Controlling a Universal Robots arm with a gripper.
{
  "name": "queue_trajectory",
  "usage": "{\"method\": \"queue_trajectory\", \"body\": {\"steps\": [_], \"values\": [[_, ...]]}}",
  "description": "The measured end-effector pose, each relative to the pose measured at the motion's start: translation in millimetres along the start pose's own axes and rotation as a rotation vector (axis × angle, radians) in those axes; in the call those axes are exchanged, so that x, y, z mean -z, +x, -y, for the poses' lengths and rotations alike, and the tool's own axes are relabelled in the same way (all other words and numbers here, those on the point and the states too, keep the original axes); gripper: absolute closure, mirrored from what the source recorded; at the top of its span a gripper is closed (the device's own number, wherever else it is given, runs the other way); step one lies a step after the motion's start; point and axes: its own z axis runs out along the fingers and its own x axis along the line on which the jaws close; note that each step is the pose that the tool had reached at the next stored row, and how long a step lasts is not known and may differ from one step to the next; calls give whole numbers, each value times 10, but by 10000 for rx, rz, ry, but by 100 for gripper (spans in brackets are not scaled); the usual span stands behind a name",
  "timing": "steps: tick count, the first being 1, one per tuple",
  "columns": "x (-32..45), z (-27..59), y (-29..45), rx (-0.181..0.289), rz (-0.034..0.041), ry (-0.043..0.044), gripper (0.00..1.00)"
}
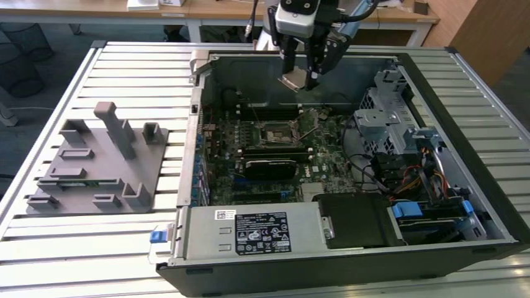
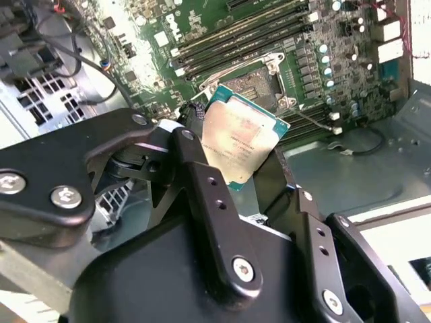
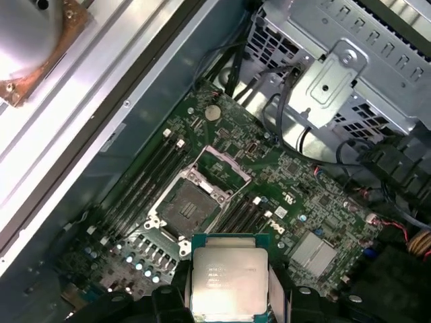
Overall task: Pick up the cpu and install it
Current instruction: 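Place the cpu into insertion slot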
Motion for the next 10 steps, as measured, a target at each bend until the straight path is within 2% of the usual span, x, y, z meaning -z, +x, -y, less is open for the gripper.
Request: {"method": "queue_trajectory", "body": {"steps": [10], "values": [[-14,0,1,-1399,18,50,46]]}}
